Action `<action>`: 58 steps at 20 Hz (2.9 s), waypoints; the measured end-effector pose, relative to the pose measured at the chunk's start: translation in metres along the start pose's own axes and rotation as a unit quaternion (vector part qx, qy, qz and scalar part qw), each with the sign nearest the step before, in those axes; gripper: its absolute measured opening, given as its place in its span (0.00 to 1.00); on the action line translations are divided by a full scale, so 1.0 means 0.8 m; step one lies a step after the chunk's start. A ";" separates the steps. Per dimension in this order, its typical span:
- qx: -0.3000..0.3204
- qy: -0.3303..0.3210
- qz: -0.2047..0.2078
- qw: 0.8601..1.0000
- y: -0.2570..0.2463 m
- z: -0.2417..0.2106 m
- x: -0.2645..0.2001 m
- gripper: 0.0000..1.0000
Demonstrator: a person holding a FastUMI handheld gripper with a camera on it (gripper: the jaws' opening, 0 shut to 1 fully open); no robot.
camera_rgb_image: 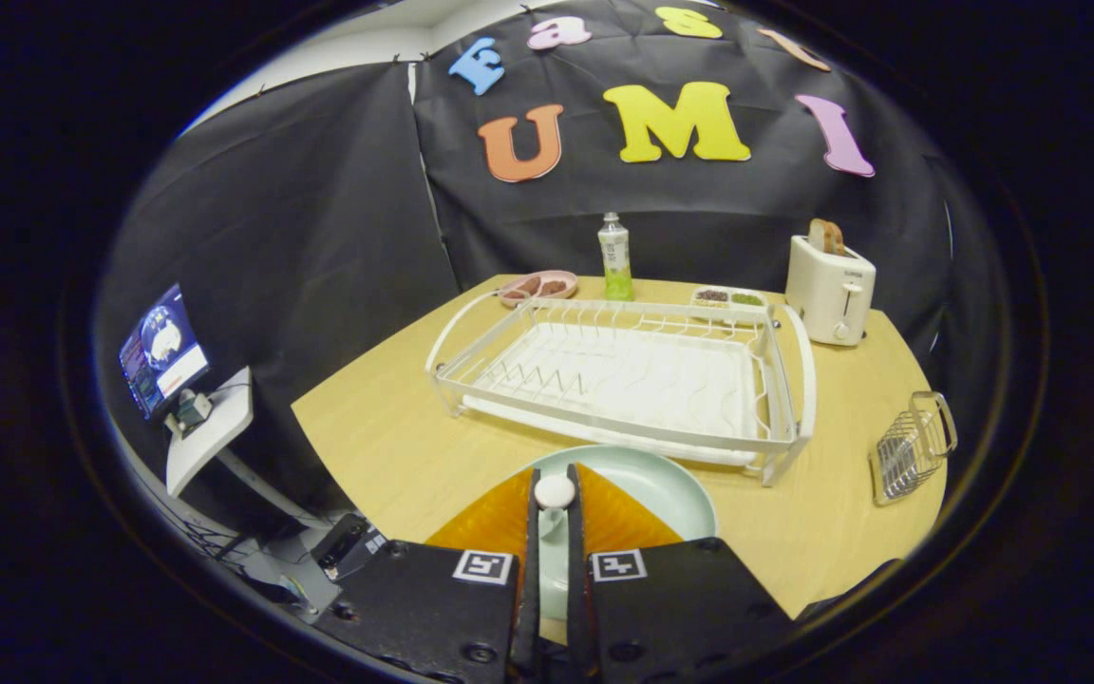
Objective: Take the plate from the dish rack, then take the spoon from the basket and place it into the plate.
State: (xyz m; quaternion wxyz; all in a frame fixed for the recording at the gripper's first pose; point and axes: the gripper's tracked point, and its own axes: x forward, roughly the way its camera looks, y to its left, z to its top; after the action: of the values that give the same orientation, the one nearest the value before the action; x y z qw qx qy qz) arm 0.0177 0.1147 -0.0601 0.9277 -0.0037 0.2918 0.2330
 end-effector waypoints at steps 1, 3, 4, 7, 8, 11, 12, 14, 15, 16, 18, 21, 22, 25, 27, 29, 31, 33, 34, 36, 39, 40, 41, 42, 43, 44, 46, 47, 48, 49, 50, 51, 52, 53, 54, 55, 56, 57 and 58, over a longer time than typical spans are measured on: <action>0.000 -0.001 0.001 1.000 0.001 0.001 0.000 0.18; -0.003 -0.005 0.001 1.000 0.000 0.005 -0.001 0.19; -0.004 -0.010 -0.001 1.000 0.000 0.008 0.000 0.19; -0.005 -0.024 -0.008 1.000 -0.008 0.017 -0.002 0.39; -0.005 -0.027 -0.009 1.000 -0.010 0.019 -0.003 0.45; -0.004 -0.035 -0.012 0.999 -0.015 0.022 -0.006 0.63; -0.003 -0.038 -0.013 0.999 -0.017 0.022 -0.007 0.68; -0.002 -0.048 -0.019 0.999 -0.022 0.025 -0.012 0.77; -0.004 -0.056 -0.024 0.998 -0.023 0.028 -0.016 0.82; -0.006 -0.067 -0.030 0.997 -0.026 0.030 -0.020 0.87; -0.004 -0.097 -0.059 0.994 -0.037 0.038 -0.036 0.93; 0.017 -0.149 -0.097 0.984 -0.047 0.052 -0.060 1.00; 0.020 -0.163 -0.107 0.981 -0.048 0.054 -0.066 1.00; 0.023 -0.194 -0.136 0.971 -0.053 0.049 -0.087 1.00; 0.032 -0.211 -0.149 0.966 -0.051 0.043 -0.097 1.00; 0.035 -0.236 -0.163 0.957 -0.053 0.040 -0.114 1.00; 0.037 -0.259 -0.181 0.948 -0.058 0.039 -0.128 1.00; 0.042 -0.270 -0.185 0.944 -0.058 0.036 -0.133 1.00; 0.047 -0.272 -0.187 0.943 -0.059 0.033 -0.135 1.00; 0.049 -0.273 -0.195 0.941 -0.063 0.033 -0.137 1.00; 0.045 -0.298 -0.208 0.931 -0.063 0.047 -0.142 1.00; 0.048 -0.306 -0.207 0.928 -0.059 0.050 -0.142 1.00; 0.051 -0.310 -0.209 0.926 -0.057 0.051 -0.142 1.00; 0.050 -0.306 -0.213 0.926 -0.055 0.049 -0.139 1.00; 0.046 -0.302 -0.217 0.927 -0.052 0.048 -0.135 1.00; 0.040 -0.301 -0.221 0.927 -0.047 0.050 -0.133 1.00; 0.030 -0.296 -0.222 0.928 -0.035 0.053 -0.128 1.00; 0.031 -0.294 -0.229 0.927 -0.034 0.055 -0.129 1.00; 0.032 -0.298 -0.232 0.926 -0.030 0.058 -0.131 1.00; 0.034 -0.299 -0.230 0.925 -0.024 0.062 -0.131 1.00; 0.037 -0.302 -0.226 0.925 -0.018 0.064 -0.129 1.00; 0.040 -0.303 -0.225 0.925 -0.013 0.066 -0.129 1.00; 0.042 -0.299 -0.225 0.926 -0.010 0.065 -0.127 1.00; 0.043 -0.293 -0.227 0.928 -0.007 0.064 -0.124 1.00; 0.038 -0.287 -0.229 0.929 -0.003 0.062 -0.119 1.00; 0.027 -0.279 -0.227 0.933 0.004 0.062 -0.112 1.00; 0.021 -0.268 -0.225 0.936 0.011 0.059 -0.106 1.00; 0.020 -0.263 -0.223 0.938 0.015 0.058 -0.103 1.00; 0.021 -0.263 -0.226 0.938 0.015 0.058 -0.104 1.00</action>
State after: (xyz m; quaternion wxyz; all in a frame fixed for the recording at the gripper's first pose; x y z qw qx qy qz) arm -0.0223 0.0967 0.0253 0.9994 0.0116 0.0338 0.0038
